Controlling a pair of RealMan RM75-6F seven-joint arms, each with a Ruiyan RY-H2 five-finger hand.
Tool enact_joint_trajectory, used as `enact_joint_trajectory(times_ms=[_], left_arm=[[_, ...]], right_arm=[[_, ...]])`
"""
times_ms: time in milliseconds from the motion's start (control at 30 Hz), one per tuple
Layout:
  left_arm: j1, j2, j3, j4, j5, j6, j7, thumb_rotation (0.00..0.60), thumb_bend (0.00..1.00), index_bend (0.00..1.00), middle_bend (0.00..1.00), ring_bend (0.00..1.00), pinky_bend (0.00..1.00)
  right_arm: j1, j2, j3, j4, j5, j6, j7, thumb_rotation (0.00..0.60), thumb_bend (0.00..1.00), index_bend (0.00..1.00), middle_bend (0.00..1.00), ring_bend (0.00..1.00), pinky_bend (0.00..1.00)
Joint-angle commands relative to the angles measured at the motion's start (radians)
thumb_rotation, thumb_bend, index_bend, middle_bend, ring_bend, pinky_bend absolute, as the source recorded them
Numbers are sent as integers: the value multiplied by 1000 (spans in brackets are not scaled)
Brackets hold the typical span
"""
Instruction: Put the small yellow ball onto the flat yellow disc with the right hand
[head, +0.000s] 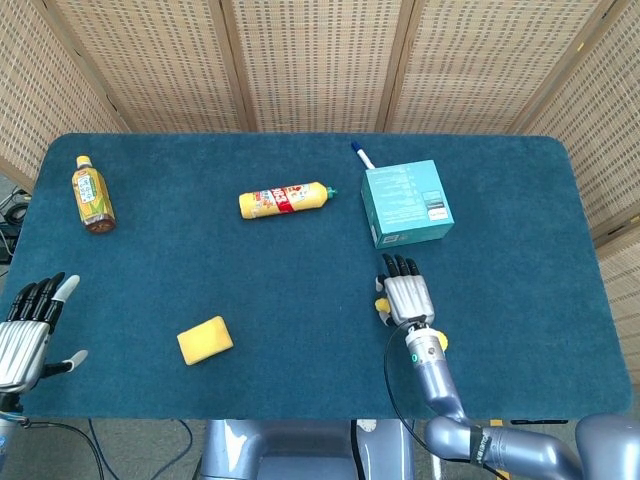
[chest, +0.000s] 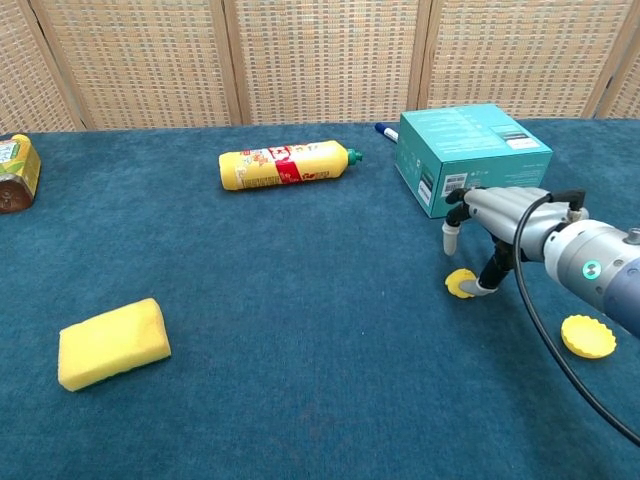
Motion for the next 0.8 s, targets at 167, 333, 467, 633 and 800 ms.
enact_joint_trajectory(times_ms=[167,333,467,633,800], left_arm=[[-4,-2,0,2,-4,-8,4,600,146,0,0,0,44],[-5,-3,2,1,-2,-11,6,600,150,0,0,0,43],[-6,-4,3,1,-1,-13,7,600,152,0,0,0,44],[-7,-4,5,0,4,-12,7,600,156,0,0,0,48],[-8,-3,6,-1,6,-13,7,600,158,0,0,0,50]], right_arm=[[12,-7,-5,21,24,-14,-1,600,245,393,35,0,79],[18,-14,-11,39,45,-21,-6,600,247,402,36,0,79],[22,-17,-15,45,55,-24,-11,600,246,442,44,0,79],[26,-16,-15,47,63,-20,-12,600,247,470,52,0,79],[30,-9,-15,43,78,-21,-16,600,247,495,61,0,79]])
